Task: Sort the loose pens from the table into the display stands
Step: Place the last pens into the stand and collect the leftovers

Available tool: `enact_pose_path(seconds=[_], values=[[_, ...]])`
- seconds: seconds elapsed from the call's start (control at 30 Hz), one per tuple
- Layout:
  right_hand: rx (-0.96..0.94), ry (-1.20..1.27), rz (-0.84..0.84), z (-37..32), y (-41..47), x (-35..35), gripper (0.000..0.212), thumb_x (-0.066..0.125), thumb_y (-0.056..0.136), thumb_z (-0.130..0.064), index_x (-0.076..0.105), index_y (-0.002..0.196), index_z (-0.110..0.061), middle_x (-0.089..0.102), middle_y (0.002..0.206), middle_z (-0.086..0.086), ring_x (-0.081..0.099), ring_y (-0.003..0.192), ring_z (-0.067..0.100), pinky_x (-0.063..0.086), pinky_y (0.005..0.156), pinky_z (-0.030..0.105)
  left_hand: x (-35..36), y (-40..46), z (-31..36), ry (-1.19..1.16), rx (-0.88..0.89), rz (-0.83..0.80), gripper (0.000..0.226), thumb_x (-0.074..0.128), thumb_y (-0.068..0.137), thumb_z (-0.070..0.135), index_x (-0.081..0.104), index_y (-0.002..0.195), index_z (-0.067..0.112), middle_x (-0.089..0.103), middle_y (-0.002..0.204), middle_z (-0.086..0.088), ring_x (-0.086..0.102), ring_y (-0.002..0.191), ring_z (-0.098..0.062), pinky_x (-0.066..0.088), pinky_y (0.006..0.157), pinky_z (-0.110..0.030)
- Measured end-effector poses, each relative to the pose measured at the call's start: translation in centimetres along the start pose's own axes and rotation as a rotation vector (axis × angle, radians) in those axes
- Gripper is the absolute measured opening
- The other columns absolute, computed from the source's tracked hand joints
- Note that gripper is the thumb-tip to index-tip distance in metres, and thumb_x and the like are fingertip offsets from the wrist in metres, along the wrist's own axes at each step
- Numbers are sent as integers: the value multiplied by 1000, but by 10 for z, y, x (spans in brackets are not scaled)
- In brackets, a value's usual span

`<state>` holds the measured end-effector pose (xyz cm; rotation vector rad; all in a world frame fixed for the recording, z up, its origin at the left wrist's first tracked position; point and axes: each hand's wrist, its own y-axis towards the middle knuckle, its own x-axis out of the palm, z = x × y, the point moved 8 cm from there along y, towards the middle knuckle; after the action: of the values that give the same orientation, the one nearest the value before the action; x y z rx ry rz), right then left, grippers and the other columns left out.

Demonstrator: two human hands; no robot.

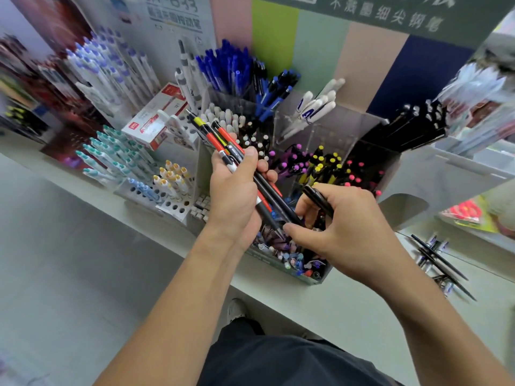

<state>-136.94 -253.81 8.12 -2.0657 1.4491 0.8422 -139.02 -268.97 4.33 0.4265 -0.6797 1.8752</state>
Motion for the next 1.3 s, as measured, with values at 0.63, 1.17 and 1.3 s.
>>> enact_pose_path(seconds=[0.63,1.17,1.3], values=[[196,403,122,26,2,-8,13,76,87,-12,75,76,-17,71,69,6,53,53,6,40,49,14,-23,13,-8,146,-13,124,20,53,104,13,48,124,14,57,81,2,59,67,-10,55,76,-34],[-3,321,15,-21,34,-23,17,61,100,-21,68,87,-14,60,60,-6,50,53,12,43,53,32,10,9,-17,27,-225,-238,24,48,105,14,48,129,15,49,82,0,45,68,-11,44,58,-22],[61,157,-61,-12,28,6,22,83,81,-33,69,75,-17,61,55,-12,54,50,3,44,51,20,9,15,-11,-21,-169,-145,10,49,106,20,48,115,15,50,73,2,48,61,-10,50,57,-26]])
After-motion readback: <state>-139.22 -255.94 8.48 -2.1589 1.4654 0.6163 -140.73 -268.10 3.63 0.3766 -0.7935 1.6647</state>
